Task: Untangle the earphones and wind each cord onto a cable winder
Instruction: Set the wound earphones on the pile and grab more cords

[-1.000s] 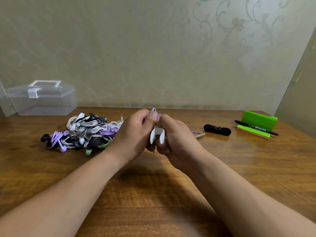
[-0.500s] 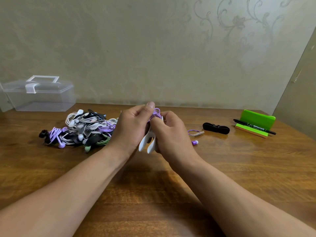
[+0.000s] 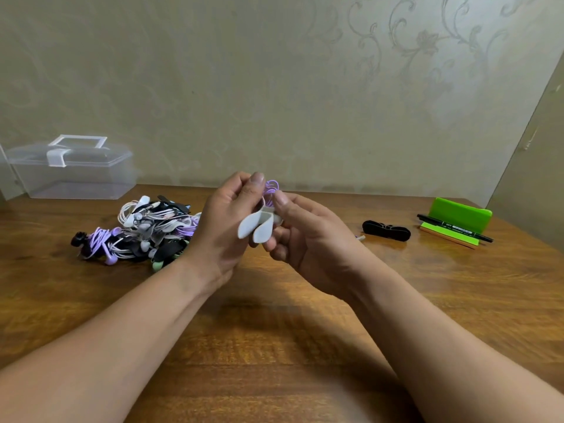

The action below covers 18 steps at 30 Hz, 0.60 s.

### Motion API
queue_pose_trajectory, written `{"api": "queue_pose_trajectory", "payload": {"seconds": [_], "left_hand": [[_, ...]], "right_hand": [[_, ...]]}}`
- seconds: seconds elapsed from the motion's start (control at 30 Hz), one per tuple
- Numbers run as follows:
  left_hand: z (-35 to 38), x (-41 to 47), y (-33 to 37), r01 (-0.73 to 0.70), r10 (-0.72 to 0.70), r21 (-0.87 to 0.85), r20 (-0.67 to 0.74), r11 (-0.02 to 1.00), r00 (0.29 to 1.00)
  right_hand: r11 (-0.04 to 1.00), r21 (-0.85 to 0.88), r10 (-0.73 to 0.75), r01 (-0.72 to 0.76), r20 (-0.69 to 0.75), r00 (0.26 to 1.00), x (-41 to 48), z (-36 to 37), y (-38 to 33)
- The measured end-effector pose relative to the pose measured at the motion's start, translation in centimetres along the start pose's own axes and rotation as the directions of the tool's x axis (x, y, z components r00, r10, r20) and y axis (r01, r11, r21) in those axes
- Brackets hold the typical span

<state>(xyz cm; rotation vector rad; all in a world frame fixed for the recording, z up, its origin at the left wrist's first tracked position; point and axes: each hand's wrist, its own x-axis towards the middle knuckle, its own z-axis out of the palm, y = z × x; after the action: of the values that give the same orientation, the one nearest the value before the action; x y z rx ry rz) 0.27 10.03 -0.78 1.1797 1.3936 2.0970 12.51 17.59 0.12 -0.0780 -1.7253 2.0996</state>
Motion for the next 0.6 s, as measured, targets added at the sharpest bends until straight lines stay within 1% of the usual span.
{"api": "queue_pose_trajectory", "payload": {"seconds": [0.07,0.13,0.2,0.27,0.33,0.4,0.47,0.53,0.6], "left_hand": [[-0.2,0.0,0.2,0.031,-0.031,-0.050,0.015,0.998,0.999],[-0.1,-0.2,0.3,0.023,-0.021,-0.075,0.015,0.997,1.000],[0.1,-0.4,0.5,-0.013,0.015,-0.050,0.024,0.999,1.000],[0.4,-0.6,0.6,-0.038,0.039,-0.015,0.052,0.999,0.998],[0.4,-0.7,0.5,-0.058,0.057,0.023,0.057,0.998,0.997],[0.5,-0.8,0.3,-0.043,0.042,0.027,0.038,0.999,0.998],[0.9,-1.0,-0.1,-0.001,0.001,-0.008,0.033,1.000,0.999],[1.3,-1.3,-0.4,0.011,-0.010,-0.016,0.053,1.000,0.999],[1.7,-1.3,-0.5,-0.018,0.016,0.035,0.060,0.999,0.998]], "right_hand": [[0.999,0.048,0.005,-0.006,0.034,0.999,0.0,-0.4,-0.1],[0.996,0.093,-0.003,0.004,-0.005,1.000,0.2,-0.8,0.0],[0.990,0.135,-0.027,0.036,-0.072,0.997,0.3,-1.1,-0.2],[0.995,0.074,-0.061,0.072,-0.137,0.989,0.2,-1.3,-0.7],[0.996,-0.013,-0.094,0.093,-0.155,0.983,0.0,-1.1,-0.9],[0.993,-0.013,-0.118,0.118,-0.196,0.973,0.0,-0.5,-0.8],[0.991,-0.030,-0.131,0.129,-0.348,0.928,0.2,-0.3,-0.4],[0.985,-0.137,-0.157,0.103,-0.479,0.864,0.3,-0.2,0.2],[0.967,-0.241,-0.194,0.076,-0.515,0.835,0.4,0.1,0.8]]}}
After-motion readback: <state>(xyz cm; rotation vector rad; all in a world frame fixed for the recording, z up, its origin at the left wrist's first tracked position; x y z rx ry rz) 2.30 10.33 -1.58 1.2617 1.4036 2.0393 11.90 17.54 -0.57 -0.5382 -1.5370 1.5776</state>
